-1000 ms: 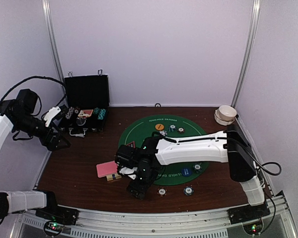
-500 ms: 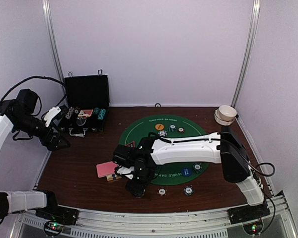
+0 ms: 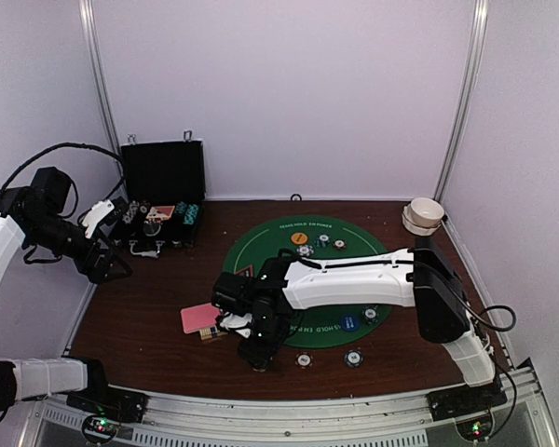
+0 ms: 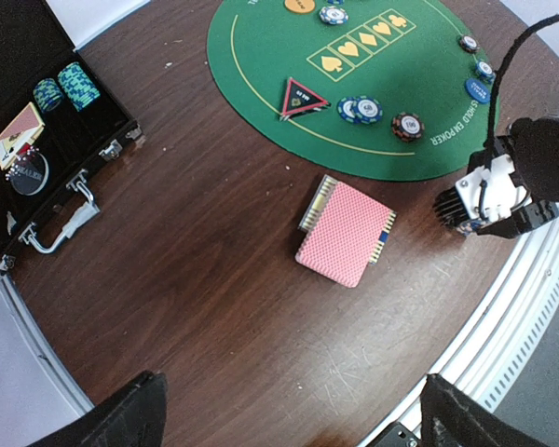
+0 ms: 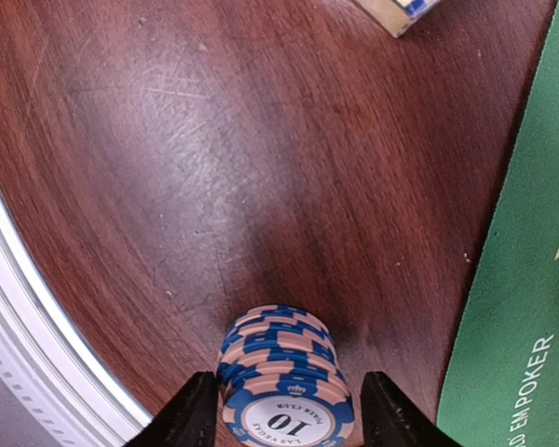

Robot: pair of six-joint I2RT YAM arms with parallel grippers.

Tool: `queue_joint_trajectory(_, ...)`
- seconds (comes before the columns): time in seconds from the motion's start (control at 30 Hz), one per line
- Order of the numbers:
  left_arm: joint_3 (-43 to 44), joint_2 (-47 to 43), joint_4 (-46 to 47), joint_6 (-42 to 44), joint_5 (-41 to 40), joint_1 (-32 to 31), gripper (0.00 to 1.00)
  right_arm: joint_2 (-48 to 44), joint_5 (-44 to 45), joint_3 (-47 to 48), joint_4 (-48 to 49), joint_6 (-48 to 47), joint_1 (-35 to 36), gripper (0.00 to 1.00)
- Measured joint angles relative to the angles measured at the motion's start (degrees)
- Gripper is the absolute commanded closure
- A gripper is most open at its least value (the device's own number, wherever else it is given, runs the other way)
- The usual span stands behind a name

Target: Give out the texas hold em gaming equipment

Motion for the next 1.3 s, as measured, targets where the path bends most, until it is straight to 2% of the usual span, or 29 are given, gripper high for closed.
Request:
queue_joint_trajectory(0.3, -0.02, 0.00, 0.00, 0.02, 0.00, 0.00, 0.02, 0.00, -0.92, 0.00, -0.15, 0.11, 0.02, 0.68)
queue_joint_trajectory(0.47, -0.02, 0.00, 0.00, 0.02, -0.02, 0.00, 0.02, 0.00, -0.90, 0.02, -0.22, -0.07, 0.02, 0.82)
queue_joint_trajectory(0.67, 0.00, 0.00, 0.00, 0.02, -0.02, 0.00, 0.02, 0.00, -0.37, 1.62, -1.79, -0.04, 0.02, 0.91)
queue_joint_trajectory(1.0, 0.00, 0.00, 0.02, 0.04, -0.20, 0.00, 0.03, -0.04, 2.84, 8.31, -4.31, 0.33, -0.92, 0.92)
queue_joint_trajectory(1.17, 0.00, 0.02, 0.00, 0.04, -0.20, 0.00, 0.02, 0.83, 4.63, 15.04, -5.44, 1.55, -4.00, 0.92)
queue_joint_trajectory(1.3, 0.00, 0.02, 0.00, 0.04, -0.22, 0.00, 0.02, 4.94, 5.77, 22.32, -5.49, 1.88, -6.43, 0.92)
